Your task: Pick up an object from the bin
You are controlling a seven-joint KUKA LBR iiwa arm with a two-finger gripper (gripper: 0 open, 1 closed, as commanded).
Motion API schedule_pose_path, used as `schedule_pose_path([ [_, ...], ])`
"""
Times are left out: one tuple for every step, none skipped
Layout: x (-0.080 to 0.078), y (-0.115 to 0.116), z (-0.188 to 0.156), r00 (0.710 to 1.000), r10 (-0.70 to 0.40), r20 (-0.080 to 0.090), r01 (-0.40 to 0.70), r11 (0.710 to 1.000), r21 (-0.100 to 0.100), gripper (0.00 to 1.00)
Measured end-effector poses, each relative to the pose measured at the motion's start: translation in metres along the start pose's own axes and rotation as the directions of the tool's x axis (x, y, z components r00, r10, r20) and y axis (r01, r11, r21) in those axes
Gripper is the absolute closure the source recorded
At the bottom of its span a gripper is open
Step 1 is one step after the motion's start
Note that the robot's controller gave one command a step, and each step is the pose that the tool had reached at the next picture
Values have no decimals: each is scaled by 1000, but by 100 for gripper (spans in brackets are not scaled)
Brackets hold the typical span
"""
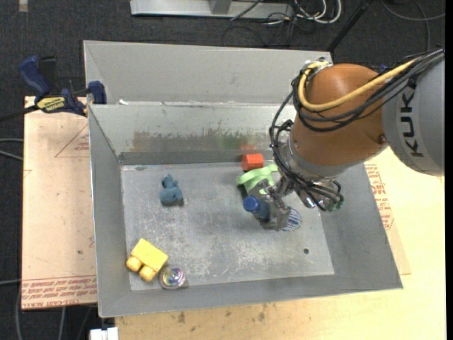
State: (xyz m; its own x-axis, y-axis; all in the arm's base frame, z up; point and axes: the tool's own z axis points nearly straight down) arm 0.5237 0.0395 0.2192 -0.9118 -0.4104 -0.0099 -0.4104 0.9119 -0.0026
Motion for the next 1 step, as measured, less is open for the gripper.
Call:
schedule_pose_path([
  [-38, -8, -43, 984, -176, -3, 176, 984, -2, 100],
])
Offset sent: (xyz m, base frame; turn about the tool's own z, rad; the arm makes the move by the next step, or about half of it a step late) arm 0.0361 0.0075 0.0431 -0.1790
